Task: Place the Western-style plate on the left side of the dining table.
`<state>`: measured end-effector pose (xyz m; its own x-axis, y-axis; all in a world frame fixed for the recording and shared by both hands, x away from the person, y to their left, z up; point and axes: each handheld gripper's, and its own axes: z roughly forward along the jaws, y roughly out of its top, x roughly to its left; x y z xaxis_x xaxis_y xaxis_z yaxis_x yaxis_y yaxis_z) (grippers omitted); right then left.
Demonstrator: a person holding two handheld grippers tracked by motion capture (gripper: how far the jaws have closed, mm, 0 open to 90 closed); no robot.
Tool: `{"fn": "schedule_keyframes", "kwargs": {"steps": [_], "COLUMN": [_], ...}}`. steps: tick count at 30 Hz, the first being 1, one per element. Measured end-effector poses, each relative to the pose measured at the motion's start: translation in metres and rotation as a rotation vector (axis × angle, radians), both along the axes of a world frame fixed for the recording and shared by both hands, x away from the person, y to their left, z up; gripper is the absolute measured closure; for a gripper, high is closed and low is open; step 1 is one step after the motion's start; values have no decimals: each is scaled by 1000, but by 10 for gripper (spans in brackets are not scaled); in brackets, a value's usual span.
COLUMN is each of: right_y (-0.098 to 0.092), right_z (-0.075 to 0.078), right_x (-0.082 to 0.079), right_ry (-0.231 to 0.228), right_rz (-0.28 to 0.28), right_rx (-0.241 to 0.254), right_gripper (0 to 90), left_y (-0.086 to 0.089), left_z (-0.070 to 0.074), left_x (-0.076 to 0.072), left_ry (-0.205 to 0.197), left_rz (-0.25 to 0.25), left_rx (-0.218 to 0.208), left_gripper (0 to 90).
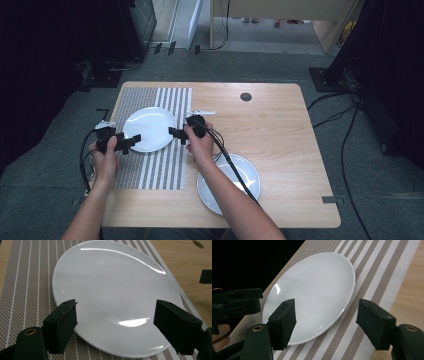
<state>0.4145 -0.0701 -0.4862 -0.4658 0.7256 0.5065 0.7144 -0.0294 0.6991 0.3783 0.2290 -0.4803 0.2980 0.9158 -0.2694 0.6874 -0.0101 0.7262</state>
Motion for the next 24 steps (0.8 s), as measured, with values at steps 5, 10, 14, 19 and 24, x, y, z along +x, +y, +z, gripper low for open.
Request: {"fn": "schedule_keyframes", "kwargs": {"steps": [5,10,14,19,24], "right_y": [-18,-36,-49,-70,-89], "right_z": [4,6,7,7,6], "right_x": [-6,-12,-16,-24,-34], "right_ry": [-16,-28,-36,-51,-61], "right_rz": [-10,-18,-23,-41,-52], "right_rx": [-1,-10,-15,-27,-58], "right_gripper": [313,308,302,298,293], "left_y": [-3,-5,-6,-7,-7], "left_z": [-1,4,6,8,9], "left_x": [-15,-31,-40,-54,-69], "left_ry": [-19,-56,-70,-85,-98], "left_rz": [-18,-32,-41,-50,-63], "left_rx": [-4,-27,-39,-55,-54], "left_gripper": [183,179,179,175,175]}}
